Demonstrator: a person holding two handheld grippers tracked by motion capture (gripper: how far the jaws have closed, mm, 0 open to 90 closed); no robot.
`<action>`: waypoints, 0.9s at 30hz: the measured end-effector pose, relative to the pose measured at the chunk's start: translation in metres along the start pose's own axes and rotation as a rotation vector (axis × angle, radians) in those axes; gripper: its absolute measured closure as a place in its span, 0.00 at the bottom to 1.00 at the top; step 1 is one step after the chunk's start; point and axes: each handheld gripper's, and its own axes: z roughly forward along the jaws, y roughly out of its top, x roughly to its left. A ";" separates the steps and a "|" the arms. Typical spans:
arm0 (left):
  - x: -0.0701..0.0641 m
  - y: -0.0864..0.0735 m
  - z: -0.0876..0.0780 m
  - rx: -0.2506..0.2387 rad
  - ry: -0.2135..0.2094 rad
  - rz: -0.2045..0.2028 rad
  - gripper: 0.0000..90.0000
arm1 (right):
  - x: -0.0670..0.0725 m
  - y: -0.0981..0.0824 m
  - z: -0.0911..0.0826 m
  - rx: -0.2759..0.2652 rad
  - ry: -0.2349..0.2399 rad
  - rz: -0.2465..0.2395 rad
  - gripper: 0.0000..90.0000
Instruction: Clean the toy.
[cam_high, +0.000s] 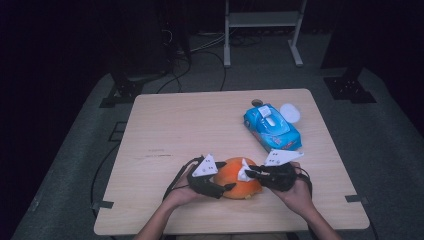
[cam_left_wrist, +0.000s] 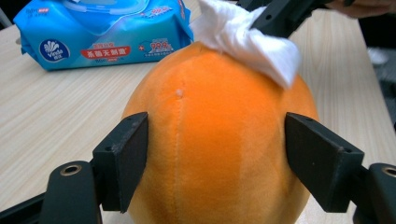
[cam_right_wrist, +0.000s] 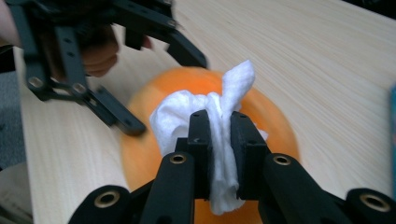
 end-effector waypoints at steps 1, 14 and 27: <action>0.000 0.000 0.000 -0.003 -0.005 0.003 0.26 | -0.004 -0.002 -0.002 -0.002 -0.005 0.017 0.87; 0.002 -0.001 -0.003 0.025 -0.014 0.018 0.27 | 0.006 0.003 0.001 -0.004 -0.010 -0.026 0.88; 0.000 0.003 0.001 0.000 -0.009 0.004 0.25 | 0.005 0.002 0.000 -0.022 0.001 -0.014 0.88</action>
